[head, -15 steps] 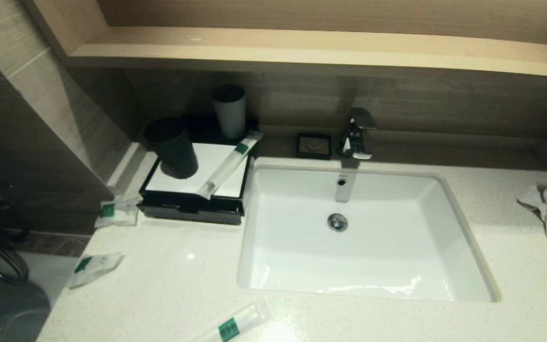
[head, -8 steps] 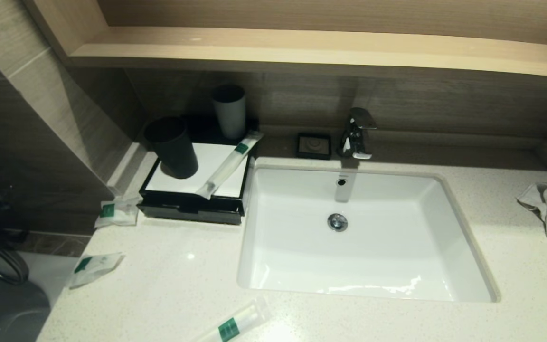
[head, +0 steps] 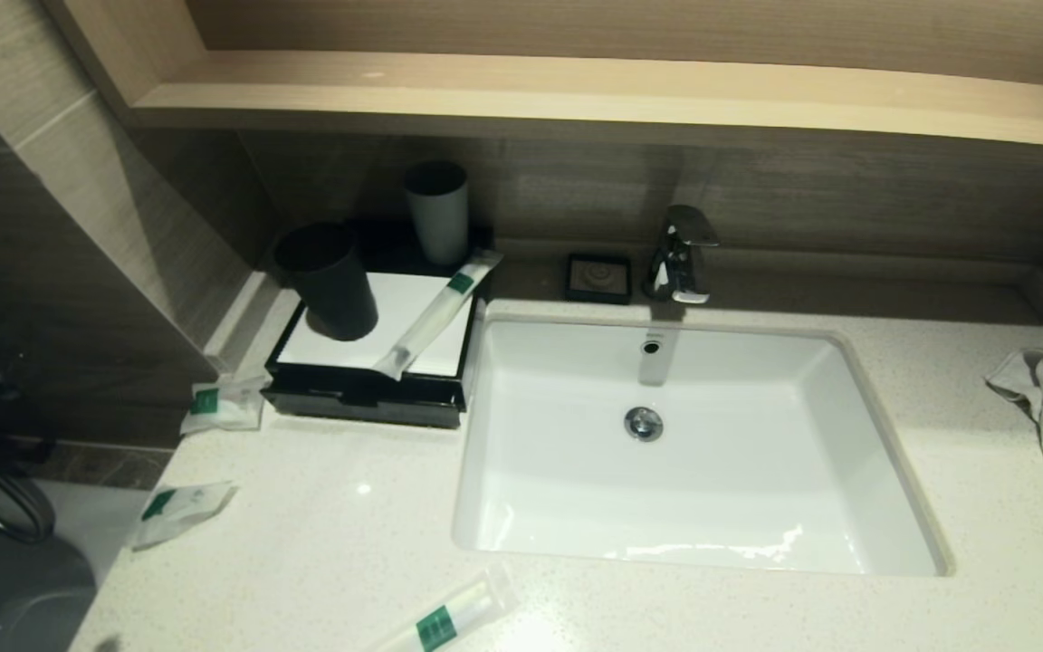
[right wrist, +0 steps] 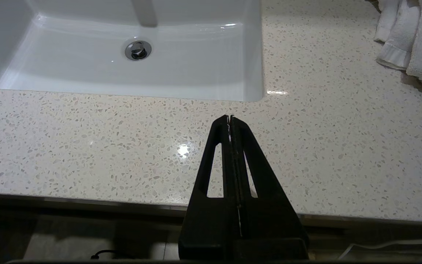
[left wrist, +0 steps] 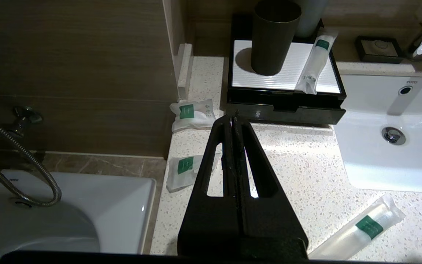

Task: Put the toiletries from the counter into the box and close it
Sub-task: Pick up the cup

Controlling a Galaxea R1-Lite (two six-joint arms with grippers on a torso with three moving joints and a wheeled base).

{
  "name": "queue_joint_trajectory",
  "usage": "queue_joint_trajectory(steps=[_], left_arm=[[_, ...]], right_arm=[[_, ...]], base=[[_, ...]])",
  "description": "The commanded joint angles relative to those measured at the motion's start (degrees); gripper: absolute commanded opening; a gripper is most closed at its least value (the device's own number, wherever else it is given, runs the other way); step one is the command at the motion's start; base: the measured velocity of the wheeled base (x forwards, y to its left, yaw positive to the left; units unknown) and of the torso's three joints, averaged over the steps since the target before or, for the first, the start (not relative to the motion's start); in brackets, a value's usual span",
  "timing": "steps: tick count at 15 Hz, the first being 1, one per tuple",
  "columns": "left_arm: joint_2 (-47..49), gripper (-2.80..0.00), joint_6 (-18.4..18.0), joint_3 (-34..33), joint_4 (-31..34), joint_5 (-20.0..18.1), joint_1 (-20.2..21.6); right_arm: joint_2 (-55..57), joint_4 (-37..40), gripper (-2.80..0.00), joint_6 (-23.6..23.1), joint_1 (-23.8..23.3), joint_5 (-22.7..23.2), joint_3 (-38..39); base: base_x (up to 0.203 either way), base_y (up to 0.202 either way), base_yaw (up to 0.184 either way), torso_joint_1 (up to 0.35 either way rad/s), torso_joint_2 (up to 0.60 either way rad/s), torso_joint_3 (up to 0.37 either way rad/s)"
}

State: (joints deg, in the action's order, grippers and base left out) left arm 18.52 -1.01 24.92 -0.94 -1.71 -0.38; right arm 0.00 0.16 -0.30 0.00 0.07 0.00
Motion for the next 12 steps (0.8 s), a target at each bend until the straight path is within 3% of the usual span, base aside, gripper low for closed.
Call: queue_joint_trajectory(steps=[1, 6, 12], left_arm=[[10.5, -2.8, 0.0, 1.0, -2.7, -0.4, -0.1], [22.5, -2.8, -0.1, 1.7, -7.4, -4.9, -0.2], [37.9, -2.8, -0.3, 1.9, -18.2, -5.4, -1.9]], right_arm=[[0.0, 0.0, -2.8, 0.0, 0.0, 0.0, 0.0], [0.0, 0.0, -2.8, 0.0, 0.0, 0.0, 0.0], [0.0, 0.0, -2.8, 0.0, 0.0, 0.0, 0.0]], base=[[0.0, 0.0, 0.0, 0.0, 0.0, 0.0], [0.0, 0.0, 0.0, 0.0, 0.0, 0.0], [0.0, 0.0, 0.0, 0.0, 0.0, 0.0]])
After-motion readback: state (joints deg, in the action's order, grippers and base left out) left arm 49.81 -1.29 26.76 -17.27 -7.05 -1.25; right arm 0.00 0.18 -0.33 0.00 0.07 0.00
